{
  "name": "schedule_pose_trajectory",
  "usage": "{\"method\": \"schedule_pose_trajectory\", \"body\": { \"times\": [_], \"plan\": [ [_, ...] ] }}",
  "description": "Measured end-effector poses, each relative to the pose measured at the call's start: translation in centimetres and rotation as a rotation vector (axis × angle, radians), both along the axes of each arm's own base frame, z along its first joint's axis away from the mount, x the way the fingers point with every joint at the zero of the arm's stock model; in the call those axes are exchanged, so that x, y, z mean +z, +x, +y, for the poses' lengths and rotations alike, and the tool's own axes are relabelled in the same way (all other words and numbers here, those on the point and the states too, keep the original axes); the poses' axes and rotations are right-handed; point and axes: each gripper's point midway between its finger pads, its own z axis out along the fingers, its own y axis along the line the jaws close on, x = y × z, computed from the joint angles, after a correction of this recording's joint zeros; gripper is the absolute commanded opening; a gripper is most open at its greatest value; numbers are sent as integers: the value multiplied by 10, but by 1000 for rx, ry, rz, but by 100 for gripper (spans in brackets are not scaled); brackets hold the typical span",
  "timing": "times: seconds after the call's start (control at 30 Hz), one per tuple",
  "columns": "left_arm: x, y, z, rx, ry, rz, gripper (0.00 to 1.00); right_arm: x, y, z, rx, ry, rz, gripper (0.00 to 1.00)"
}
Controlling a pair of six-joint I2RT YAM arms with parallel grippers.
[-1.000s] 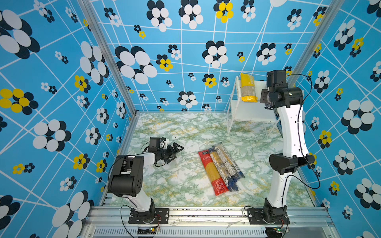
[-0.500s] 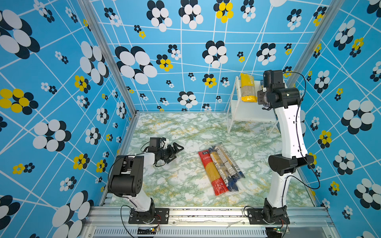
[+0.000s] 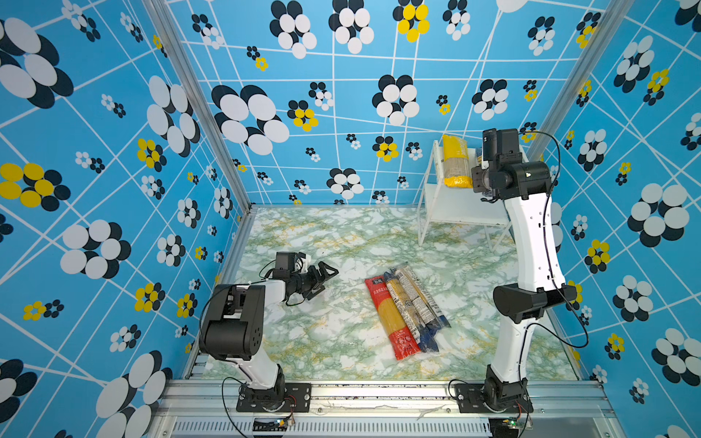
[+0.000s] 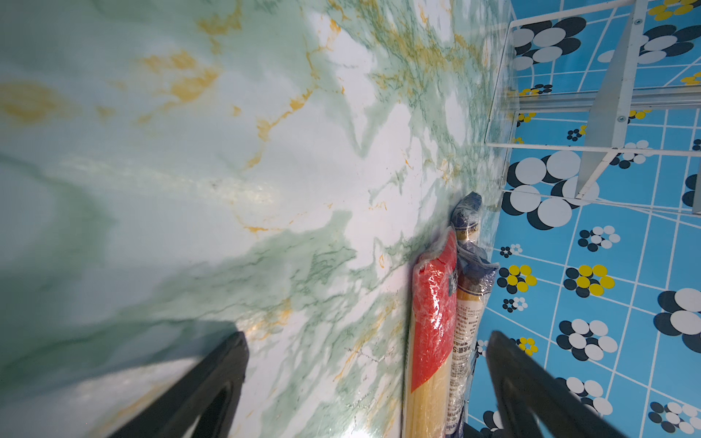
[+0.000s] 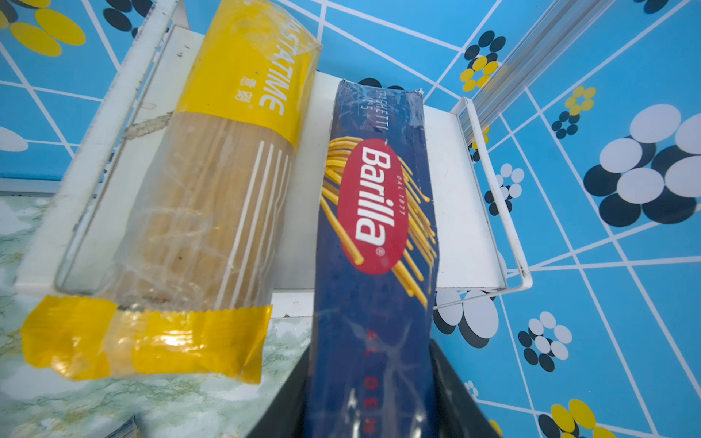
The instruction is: Place and organize the pasta boxes and bags onto the shelf
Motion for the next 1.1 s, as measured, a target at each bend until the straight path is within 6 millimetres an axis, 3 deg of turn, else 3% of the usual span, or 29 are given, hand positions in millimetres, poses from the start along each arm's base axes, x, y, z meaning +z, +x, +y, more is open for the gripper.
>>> {"method": "schedule_pose_trajectory", "body": {
  "times": [0.37, 0.6, 1.1],
  "plan": [
    [0, 0, 0, 0, 0, -1, 99, 1, 0, 0, 0, 1, -3, 47],
    [0, 0, 0, 1, 0, -2, 99, 13, 2, 1, 1, 10, -53, 48],
    [0, 1, 1, 2, 0, -2, 99, 6, 0, 5, 30, 18, -21, 55]
  ]
}}
